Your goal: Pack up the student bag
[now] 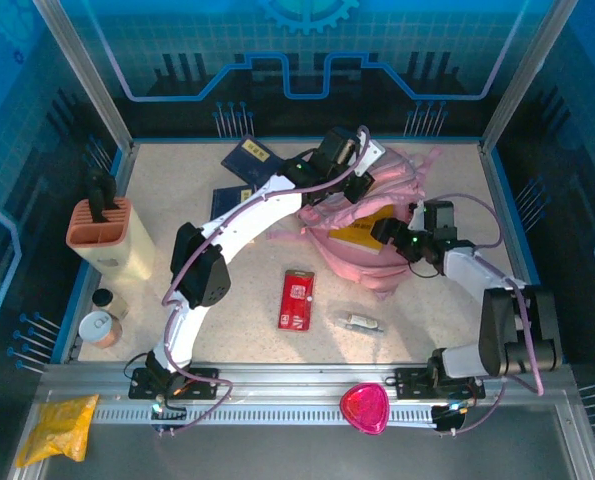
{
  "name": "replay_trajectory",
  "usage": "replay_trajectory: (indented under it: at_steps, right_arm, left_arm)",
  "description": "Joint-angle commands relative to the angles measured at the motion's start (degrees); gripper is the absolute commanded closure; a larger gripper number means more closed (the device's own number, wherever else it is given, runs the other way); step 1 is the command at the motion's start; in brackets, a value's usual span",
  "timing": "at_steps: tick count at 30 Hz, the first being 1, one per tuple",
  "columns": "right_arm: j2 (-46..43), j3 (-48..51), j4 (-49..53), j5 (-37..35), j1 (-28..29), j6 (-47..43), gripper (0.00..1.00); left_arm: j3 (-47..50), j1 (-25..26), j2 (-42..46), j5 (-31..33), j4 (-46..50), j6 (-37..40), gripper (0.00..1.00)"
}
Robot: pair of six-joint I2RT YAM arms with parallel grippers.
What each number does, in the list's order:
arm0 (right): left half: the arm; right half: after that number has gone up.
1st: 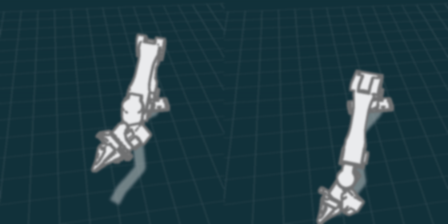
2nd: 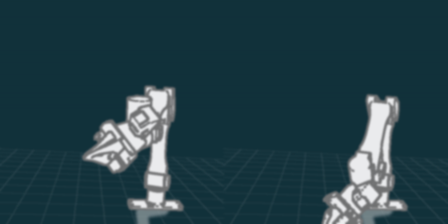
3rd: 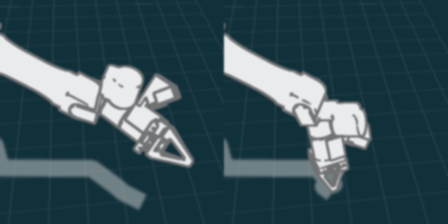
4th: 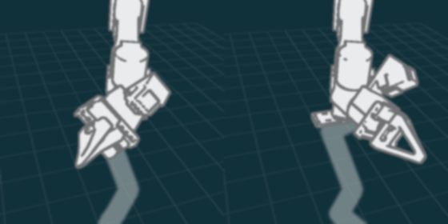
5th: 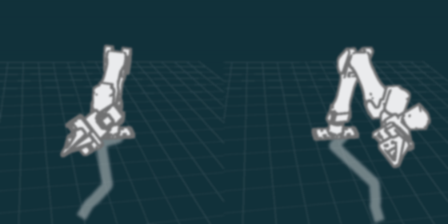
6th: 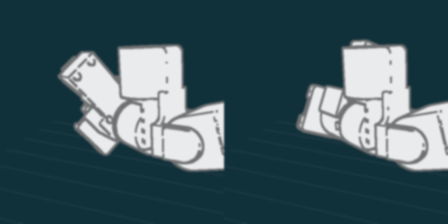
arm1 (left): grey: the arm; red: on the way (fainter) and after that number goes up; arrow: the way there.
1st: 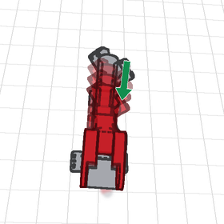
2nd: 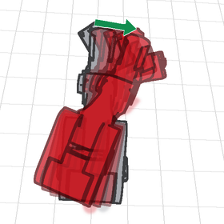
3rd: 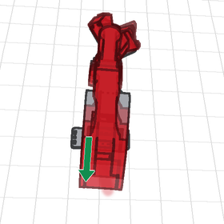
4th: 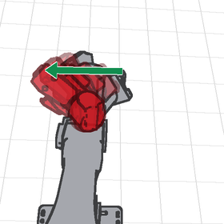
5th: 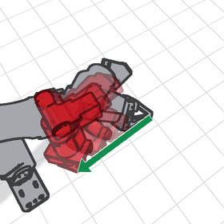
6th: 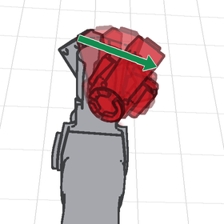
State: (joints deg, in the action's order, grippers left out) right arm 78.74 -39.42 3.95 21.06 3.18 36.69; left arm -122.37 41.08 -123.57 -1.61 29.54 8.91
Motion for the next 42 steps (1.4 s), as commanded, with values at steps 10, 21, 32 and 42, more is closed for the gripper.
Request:
replay_trajectory:
  at_steps: [10, 21, 32, 42]
  right_arm:
    - [2.52, 2.34, 1.64, -3.96, 9.58, 0.92, 0.72]
    - [7.67, 2.42, -9.36, -9.63, 7.97, 0.43, 0.95]
    - [11.96, 0.74, -17.35, -5.65, -1.55, 1.25, 0.96]
    - [11.22, -1.66, -11.76, -2.57, -2.53, 2.84, 0.85]
  left_arm:
    - [-2.39, -0.37, 4.74, -3.51, -3.78, -1.26, 1.0]
    - [-3.5, -0.42, 4.58, -4.54, -1.42, -0.43, 1.0]
    - [-2.71, -0.47, 4.92, -4.37, -2.37, 0.32, 1.0]
    - [-2.49, -0.49, 4.3, -4.22, -2.59, -0.15, 1.0]
